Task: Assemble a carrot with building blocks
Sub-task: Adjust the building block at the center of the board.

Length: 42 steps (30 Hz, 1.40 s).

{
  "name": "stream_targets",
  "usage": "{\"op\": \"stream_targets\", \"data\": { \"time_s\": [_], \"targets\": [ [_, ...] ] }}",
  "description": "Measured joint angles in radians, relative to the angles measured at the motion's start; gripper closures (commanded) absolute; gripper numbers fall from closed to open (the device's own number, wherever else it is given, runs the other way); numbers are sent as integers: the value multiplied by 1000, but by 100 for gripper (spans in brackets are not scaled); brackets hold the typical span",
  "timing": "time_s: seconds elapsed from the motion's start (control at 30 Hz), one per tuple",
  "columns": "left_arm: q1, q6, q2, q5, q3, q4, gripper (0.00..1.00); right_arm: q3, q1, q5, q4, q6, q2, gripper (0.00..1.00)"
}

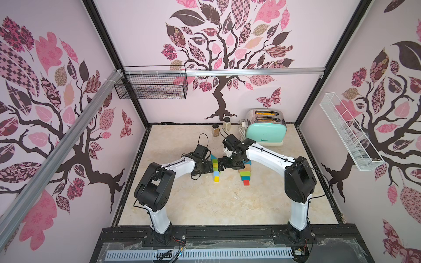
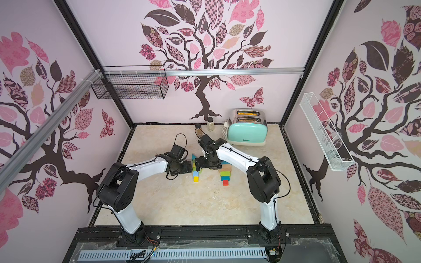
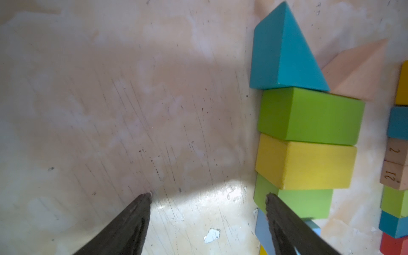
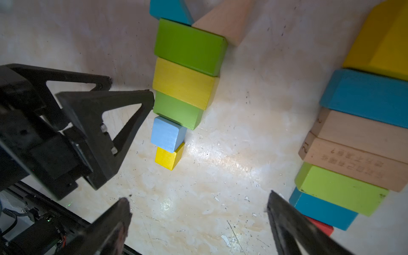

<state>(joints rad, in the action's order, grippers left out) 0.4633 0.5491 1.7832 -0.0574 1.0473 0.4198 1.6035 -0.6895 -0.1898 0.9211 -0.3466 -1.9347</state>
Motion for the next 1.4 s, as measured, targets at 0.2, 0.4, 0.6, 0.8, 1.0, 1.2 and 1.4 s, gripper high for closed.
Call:
{"op": "stream_targets", "data": {
  "time_s": [0.2, 0.4, 0.6, 0.8, 1.0, 1.2, 1.4],
  "targets": [
    [2, 7, -6, 6, -4, 2, 13, 0, 0, 0, -6, 0, 0, 1],
    [1, 29, -47, 11, -38, 44, 10, 3, 2, 1, -7, 0, -2, 1],
    [-18, 35, -108, 19, -64, 109, 8, 5, 7, 2, -10, -5, -3, 9],
    [-19, 36, -152, 6, -67, 118, 8, 5, 8, 4, -11, -9, -4, 13],
    [14, 49, -148, -10, -89, 116, 9, 4, 8, 4, -12, -9, -4, 12],
    [43, 58, -113, -15, -89, 100, 8, 4, 8, 3, -14, -9, -4, 11],
    [43, 58, -100, -3, -84, 98, 8, 2, 8, 3, -18, -11, -4, 7]
  ]
}}
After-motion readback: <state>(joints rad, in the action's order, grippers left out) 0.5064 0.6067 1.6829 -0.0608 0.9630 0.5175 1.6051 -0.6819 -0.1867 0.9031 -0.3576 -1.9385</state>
